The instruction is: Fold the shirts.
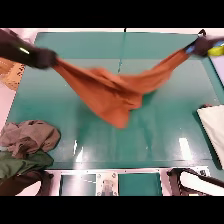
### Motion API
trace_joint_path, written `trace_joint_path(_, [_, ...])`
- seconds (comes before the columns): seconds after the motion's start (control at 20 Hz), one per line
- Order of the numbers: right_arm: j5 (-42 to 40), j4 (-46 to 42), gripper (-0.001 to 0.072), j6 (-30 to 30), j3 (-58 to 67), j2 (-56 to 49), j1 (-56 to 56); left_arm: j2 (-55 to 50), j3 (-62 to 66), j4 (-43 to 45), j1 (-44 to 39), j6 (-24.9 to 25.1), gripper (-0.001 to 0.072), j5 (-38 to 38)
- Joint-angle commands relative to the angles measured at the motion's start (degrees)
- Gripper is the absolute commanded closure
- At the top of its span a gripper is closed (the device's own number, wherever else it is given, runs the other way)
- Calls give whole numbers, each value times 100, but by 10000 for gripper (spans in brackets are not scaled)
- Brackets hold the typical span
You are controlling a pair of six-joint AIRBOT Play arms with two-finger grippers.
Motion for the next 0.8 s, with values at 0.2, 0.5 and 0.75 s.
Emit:
trace_joint_path(0.2, [-17,-426,695,492,713,2374,-426,1235,1993,1152,15,35,686,59])
trace_joint_path(0.5, [588,-894,694,1025,46,2820,-426,1290,1093,1768,15,92,685,195])
trace_joint_path(0.75, [-400,-887,693,890,-3064,2592,-391,643,-1108,1591,15,232,685,2155])
